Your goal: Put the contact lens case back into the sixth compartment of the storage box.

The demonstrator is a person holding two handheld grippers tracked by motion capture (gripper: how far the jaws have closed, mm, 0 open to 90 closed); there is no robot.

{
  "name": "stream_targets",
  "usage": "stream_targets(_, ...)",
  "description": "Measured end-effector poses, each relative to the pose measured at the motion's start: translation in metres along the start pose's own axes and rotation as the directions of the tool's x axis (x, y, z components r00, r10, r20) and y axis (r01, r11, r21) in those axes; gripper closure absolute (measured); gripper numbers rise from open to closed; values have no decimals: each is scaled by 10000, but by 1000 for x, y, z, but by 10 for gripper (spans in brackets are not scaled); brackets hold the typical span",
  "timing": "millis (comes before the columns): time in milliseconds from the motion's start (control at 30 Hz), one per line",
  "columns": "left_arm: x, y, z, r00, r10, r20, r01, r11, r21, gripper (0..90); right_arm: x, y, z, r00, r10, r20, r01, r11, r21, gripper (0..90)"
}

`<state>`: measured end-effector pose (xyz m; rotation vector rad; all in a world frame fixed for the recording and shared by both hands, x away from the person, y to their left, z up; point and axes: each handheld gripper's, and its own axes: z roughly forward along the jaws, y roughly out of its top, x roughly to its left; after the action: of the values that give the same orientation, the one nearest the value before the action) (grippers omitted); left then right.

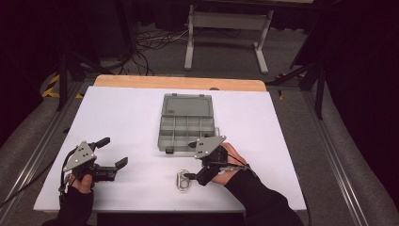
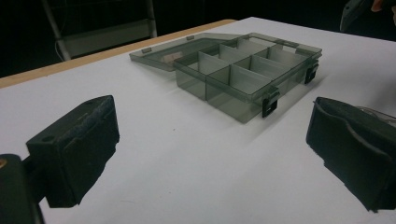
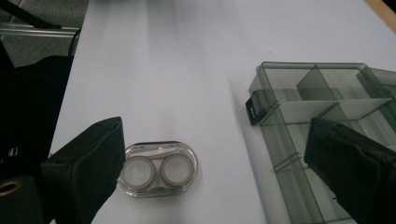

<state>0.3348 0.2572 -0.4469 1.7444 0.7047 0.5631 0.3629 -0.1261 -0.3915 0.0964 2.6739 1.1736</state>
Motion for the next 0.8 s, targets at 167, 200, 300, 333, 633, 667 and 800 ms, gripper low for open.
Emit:
stream_targets(167,0,0,0,10000,-13,0,13,10000,-6,34,1,1,4,9995,-24,-311,36,9991,414,86)
stream_targets(200,0,0,0,10000,-28,12,28,10000,-31,34,1,1,5,9993,8,-369,10,9987,502,86)
stream_targets(300,0,0,-1,10000,-34,2,34,10000,-14,34,1,1,7,9986,33,-528,5,9974,720,93)
stream_targets(333,0,0,-1,10000,-42,3,42,10000,-14,34,1,1,8,9982,37,-598,10,9969,781,95)
stream_targets(633,0,0,-1,10000,-39,14,39,10000,16,34,4,5,17,9940,-101,-1085,256,9895,1421,102)
stream_targets(667,0,0,-1,10000,-33,-22,33,10000,43,34,4,5,18,9937,-100,-1118,265,9887,1472,102)
stream_targets(800,0,0,-1,10000,-22,-22,22,10000,53,34,4,6,22,9916,-173,-1280,389,9849,1685,102)
